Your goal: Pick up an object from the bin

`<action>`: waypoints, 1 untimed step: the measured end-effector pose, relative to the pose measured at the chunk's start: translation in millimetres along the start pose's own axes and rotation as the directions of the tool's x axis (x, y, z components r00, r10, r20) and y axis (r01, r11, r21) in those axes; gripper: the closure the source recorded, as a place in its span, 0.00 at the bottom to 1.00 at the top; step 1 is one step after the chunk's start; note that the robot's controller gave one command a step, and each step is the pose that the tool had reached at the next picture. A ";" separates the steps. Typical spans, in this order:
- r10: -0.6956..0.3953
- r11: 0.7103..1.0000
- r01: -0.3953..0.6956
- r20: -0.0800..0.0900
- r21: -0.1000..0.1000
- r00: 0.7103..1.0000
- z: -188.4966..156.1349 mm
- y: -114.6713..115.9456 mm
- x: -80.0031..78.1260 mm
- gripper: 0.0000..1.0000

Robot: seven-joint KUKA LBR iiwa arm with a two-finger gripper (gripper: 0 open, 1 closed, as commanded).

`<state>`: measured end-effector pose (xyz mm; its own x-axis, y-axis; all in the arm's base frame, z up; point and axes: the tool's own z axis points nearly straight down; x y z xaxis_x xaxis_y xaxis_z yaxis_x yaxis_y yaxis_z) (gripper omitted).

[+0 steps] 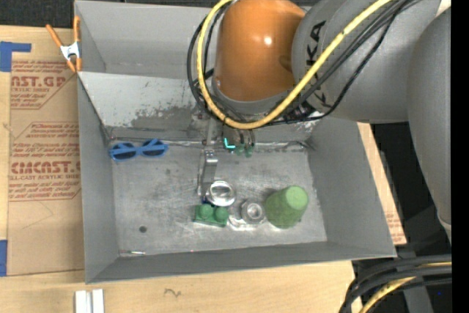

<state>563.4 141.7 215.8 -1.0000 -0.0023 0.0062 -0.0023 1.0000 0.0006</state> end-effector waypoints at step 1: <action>-0.271 0.962 0.271 0.001 0.002 0.962 96.3 -73.4 6.1 0.00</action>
Offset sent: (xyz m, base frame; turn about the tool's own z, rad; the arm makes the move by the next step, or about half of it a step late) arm -0.0053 -0.0716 -0.0931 -0.2771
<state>556.9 68.3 119.5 -0.9618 -0.2736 0.0047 -0.2736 0.9618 -0.0002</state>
